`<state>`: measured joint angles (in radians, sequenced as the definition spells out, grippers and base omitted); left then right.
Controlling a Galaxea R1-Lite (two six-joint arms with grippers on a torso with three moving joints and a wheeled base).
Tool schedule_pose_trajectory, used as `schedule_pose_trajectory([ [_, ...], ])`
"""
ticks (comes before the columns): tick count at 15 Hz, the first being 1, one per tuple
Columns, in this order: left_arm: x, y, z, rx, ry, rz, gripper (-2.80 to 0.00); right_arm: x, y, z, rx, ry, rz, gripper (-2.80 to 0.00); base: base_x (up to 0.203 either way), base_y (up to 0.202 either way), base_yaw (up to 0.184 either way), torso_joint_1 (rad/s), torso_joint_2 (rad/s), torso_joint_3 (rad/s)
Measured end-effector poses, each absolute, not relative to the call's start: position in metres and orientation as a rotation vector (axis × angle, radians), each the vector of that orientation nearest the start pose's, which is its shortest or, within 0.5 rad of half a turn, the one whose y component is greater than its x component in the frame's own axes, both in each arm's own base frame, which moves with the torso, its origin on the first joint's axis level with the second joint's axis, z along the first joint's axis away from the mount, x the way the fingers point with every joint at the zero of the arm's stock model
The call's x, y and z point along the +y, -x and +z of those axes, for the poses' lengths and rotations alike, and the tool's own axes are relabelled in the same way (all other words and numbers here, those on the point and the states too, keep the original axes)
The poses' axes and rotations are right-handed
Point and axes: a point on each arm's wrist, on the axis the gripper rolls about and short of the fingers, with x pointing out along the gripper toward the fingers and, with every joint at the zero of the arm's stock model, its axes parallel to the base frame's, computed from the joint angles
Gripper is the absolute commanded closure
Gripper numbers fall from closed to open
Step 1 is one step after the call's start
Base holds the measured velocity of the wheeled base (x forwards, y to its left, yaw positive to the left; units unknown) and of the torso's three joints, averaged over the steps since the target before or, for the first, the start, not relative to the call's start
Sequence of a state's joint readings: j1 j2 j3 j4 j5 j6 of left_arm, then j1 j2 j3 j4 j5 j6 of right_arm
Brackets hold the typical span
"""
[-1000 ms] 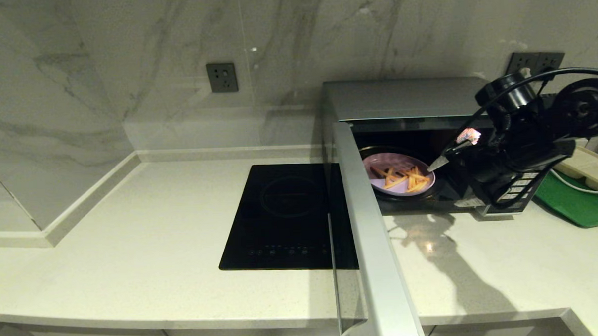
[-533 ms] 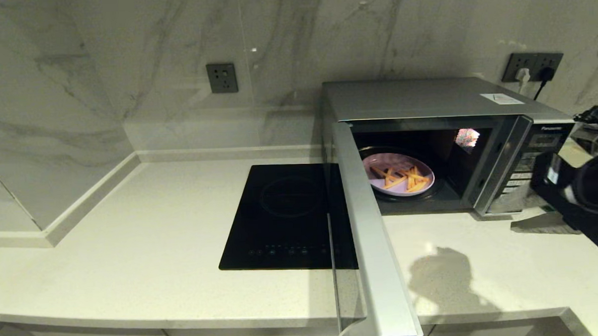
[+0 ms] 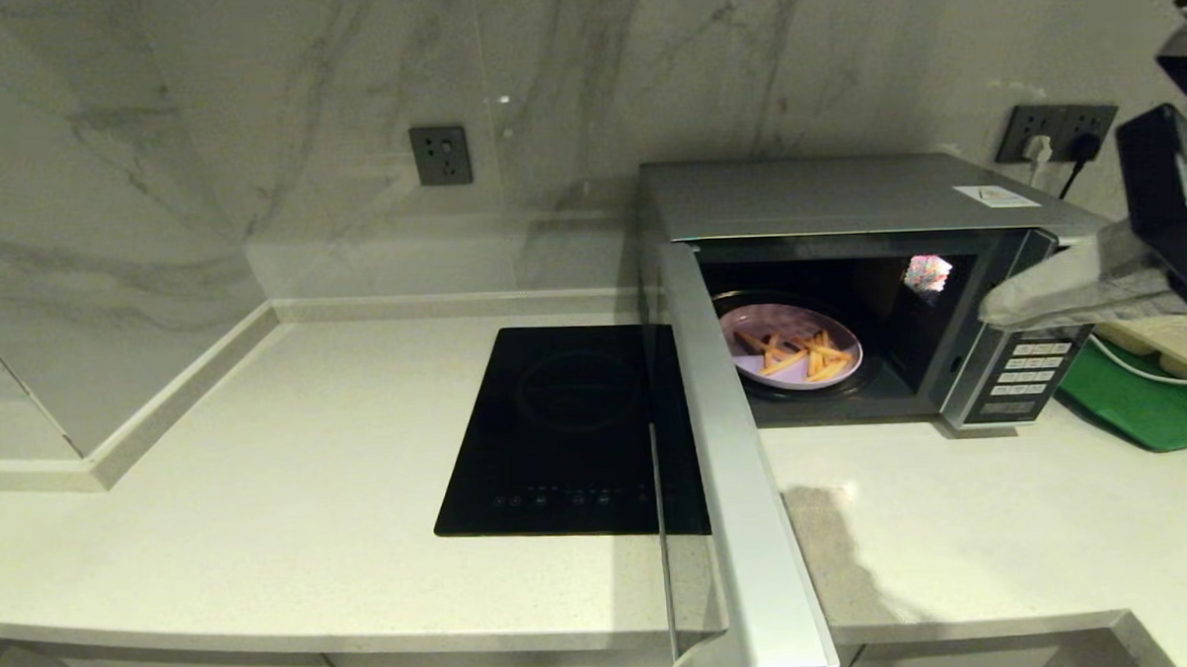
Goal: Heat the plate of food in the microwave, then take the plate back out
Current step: Close the microwave oven
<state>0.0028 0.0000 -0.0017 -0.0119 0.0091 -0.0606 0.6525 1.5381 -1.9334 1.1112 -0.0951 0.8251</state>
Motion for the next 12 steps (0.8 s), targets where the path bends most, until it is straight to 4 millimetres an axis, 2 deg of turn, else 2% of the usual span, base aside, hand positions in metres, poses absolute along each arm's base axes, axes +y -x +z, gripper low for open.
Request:
schedule_pose_trajectory([
  [3, 0.0, 0.023, 0.077, -0.013, 0.061, 0.011, 0.0, 0.179, -0.154, 0.359, 0.809, -0.303, 0.296, 0.0, 0.0, 0.0, 0.0, 0.0, 0.0, 0.0],
  [5, 0.0, 0.023, 0.077, -0.014, 0.06, 0.011, 0.0, 0.209, -0.145, 0.352, 0.761, -0.214, 0.331, 0.0, 0.0, 0.0, 0.0, 0.0, 0.0, 0.0],
  [12, 0.0, 0.023, 0.077, -0.014, 0.06, 0.011, 0.0, 0.249, -0.124, 0.342, 0.742, -0.087, 0.469, 0.0, 0.0, 0.0, 0.0, 0.0, 0.0, 0.0],
])
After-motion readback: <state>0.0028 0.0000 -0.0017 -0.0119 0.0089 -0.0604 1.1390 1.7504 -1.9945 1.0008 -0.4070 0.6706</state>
